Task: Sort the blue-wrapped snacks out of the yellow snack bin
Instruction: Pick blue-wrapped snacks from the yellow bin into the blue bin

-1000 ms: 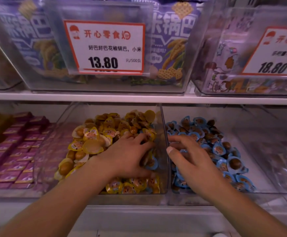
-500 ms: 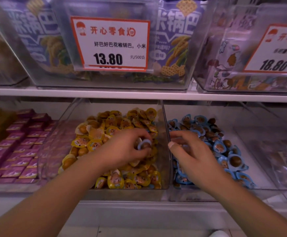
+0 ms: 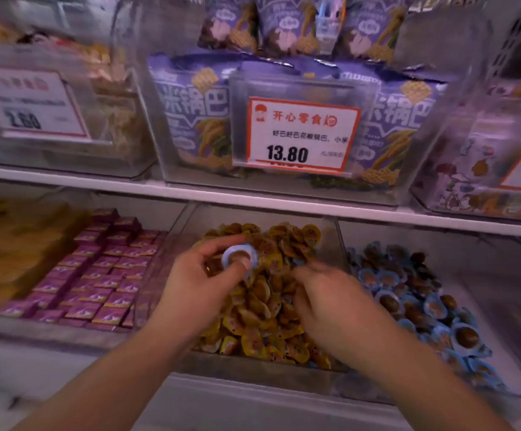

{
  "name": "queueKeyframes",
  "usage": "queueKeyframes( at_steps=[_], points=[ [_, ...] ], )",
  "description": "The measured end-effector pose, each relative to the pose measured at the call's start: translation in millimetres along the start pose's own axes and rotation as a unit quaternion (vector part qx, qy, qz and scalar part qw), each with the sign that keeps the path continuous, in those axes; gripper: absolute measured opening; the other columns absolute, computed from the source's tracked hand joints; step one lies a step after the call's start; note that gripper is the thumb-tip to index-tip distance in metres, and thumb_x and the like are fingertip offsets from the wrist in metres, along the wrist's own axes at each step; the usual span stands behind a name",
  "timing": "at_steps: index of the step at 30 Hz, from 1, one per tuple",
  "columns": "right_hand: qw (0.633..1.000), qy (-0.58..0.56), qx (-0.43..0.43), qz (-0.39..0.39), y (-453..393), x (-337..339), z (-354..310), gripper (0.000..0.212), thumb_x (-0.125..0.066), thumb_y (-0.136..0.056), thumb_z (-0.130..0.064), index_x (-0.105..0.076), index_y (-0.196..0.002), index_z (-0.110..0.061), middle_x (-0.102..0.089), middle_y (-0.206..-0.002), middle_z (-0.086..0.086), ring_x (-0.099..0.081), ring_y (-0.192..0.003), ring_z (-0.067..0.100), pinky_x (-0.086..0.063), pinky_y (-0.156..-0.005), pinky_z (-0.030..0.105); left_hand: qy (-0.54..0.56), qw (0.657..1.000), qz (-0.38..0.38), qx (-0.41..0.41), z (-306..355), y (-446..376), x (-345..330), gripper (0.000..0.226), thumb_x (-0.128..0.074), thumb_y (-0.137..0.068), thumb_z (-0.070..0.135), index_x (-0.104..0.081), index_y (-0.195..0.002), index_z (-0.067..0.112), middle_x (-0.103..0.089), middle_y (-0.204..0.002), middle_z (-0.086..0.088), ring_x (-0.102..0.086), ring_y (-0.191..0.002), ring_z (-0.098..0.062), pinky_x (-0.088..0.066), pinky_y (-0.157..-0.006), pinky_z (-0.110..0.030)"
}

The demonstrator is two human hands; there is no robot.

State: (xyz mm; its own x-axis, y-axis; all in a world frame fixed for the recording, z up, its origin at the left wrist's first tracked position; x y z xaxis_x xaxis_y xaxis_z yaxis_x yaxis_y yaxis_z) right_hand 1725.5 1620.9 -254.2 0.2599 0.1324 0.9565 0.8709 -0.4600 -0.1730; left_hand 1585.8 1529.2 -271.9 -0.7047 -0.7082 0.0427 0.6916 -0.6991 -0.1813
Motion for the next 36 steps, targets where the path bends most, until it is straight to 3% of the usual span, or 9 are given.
queueKeyframes(
  at_steps=[3, 7, 10, 18, 23, 26, 29, 34, 36],
  points=[
    [0.992, -0.082, -0.061, -0.079, -23, -25, -4, 0.024, -0.047, -0.092, -0.024, -0.056, -0.113, -0.019, -0.062, -0.115, 0.008, -0.059, -0.109, 0.029, -0.048, -0.085, 0.034, 0.007, 0.999, 0.022, 0.027, -11, -2, 15, 0.017, -0.067, -0.09, 0.011, -0.074, -0.098, 0.024, -0.076, -0.091, 0.003, -0.071, -0.084, -0.016, -0.056, -0.07, -0.026],
    [0.967, -0.103, -0.19, -0.136, -51, -74, 17, 0.056, -0.05, -0.093, -0.03, -0.034, -0.145, -0.015, -0.035, -0.149, 0.014, -0.034, -0.137, 0.036, -0.034, -0.113, 0.045, 0.013, 0.995, 0.072, 0.064, -29, -1, 32, 0.009, -0.065, -0.09, 0.018, -0.073, -0.089, 0.023, -0.071, -0.083, 0.002, -0.061, -0.062, -0.007, -0.047, -0.05, -0.02],
    [0.956, -0.025, -0.259, -0.136, -55, -94, 42, 0.061, -0.045, -0.095, -0.035, -0.029, -0.145, -0.006, -0.031, -0.149, 0.018, -0.028, -0.137, 0.04, -0.029, -0.11, 0.048, 0.025, 0.994, 0.074, 0.073, -35, -4, 33, 0.016, -0.06, -0.092, 0.015, -0.072, -0.089, 0.025, -0.07, -0.085, 0.002, -0.058, -0.051, -0.003, -0.042, -0.042, -0.02],
    [0.933, -0.057, -0.335, -0.119, -71, -101, 69, 0.067, -0.036, -0.096, -0.045, -0.022, -0.152, -0.012, -0.016, -0.161, 0.014, -0.019, -0.144, 0.042, -0.018, -0.114, 0.053, 0.049, 0.995, 0.041, 0.082, -33, -9, 30, 0.014, -0.059, -0.092, 0.015, -0.07, -0.093, 0.022, -0.065, -0.082, -0.001, -0.054, -0.046, 0.0, -0.042, -0.041, -0.019],
    [0.93, -0.096, -0.338, -0.111, -78, -92, 72, 0.06, -0.049, -0.088, -0.046, -0.052, -0.138, -0.013, -0.047, -0.145, 0.018, -0.044, -0.132, 0.037, -0.038, -0.109, 0.043, 0.063, 0.994, 0.027, 0.081, -29, -10, 26, 0.011, -0.058, -0.093, 0.01, -0.069, -0.097, 0.011, -0.062, -0.078, -0.003, -0.053, -0.046, 0.001, -0.04, -0.04, -0.016],
    [0.909, -0.225, -0.348, -0.049, -69, -77, 72, 0.027, -0.06, -0.087, -0.035, -0.073, -0.096, -0.014, -0.074, -0.098, 0.006, -0.069, -0.09, 0.019, -0.054, -0.074, 0.021, 0.055, 0.995, 0.018, 0.083, -27, -10, 26, 0.01, -0.06, -0.093, 0.013, -0.069, -0.097, 0.014, -0.063, -0.078, -0.001, -0.054, -0.049, 0.004, -0.042, -0.043, -0.015],
    [0.878, -0.321, -0.352, -0.047, -52, -75, 54, 0.019, -0.065, -0.076, -0.031, -0.072, -0.069, -0.015, -0.069, -0.058, -0.009, -0.065, -0.054, 0.005, -0.043, -0.043, 0.013, 0.06, 0.994, 0.02, 0.094, -28, -10, 26, 0.01, -0.06, -0.092, 0.016, -0.069, -0.096, 0.019, -0.065, -0.078, 0.001, -0.056, -0.05, 0.002, -0.042, -0.044, -0.014],
    [0.928, -0.286, -0.23, -0.068, -36, -55, 30, 0.021, -0.061, -0.092, -0.009, -0.072, -0.106, -0.021, -0.069, -0.082, -0.007, -0.06, -0.058, -0.011, -0.043, -0.053, 0.007, 0.064, 0.993, 0.008, 0.095, -29, -8, 25, 0.009, -0.061, -0.093, 0.019, -0.067, -0.096, 0.026, -0.068, -0.088, -0.001, -0.067, -0.069, -0.014, -0.044, -0.045, -0.018],
    [0.935, -0.285, -0.205, -0.056, -28, -39, 31, 0.023, -0.063, -0.091, -0.003, -0.068, -0.112, -0.012, -0.072, -0.097, 0.005, -0.065, -0.077, -0.001, -0.051, -0.071, 0.014, 0.039, 0.996, -0.014, 0.074, -26, -6, 24, 0.009, -0.062, -0.094, 0.021, -0.065, -0.099, 0.028, -0.068, -0.093, 0.0, -0.068, -0.079, -0.016, -0.046, -0.053, -0.017]
  ],
)
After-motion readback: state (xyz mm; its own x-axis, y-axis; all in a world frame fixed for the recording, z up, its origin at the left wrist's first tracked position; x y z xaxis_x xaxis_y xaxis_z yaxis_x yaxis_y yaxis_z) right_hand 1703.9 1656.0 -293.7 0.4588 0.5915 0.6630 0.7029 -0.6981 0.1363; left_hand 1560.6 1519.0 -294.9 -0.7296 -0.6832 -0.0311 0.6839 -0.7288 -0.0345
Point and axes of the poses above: each hand's wrist, its own y-axis away from the middle knuckle, its own x-axis out of the back of the hand, z = x × y, the point moved 10 cm from there along -y, towards the middle knuckle
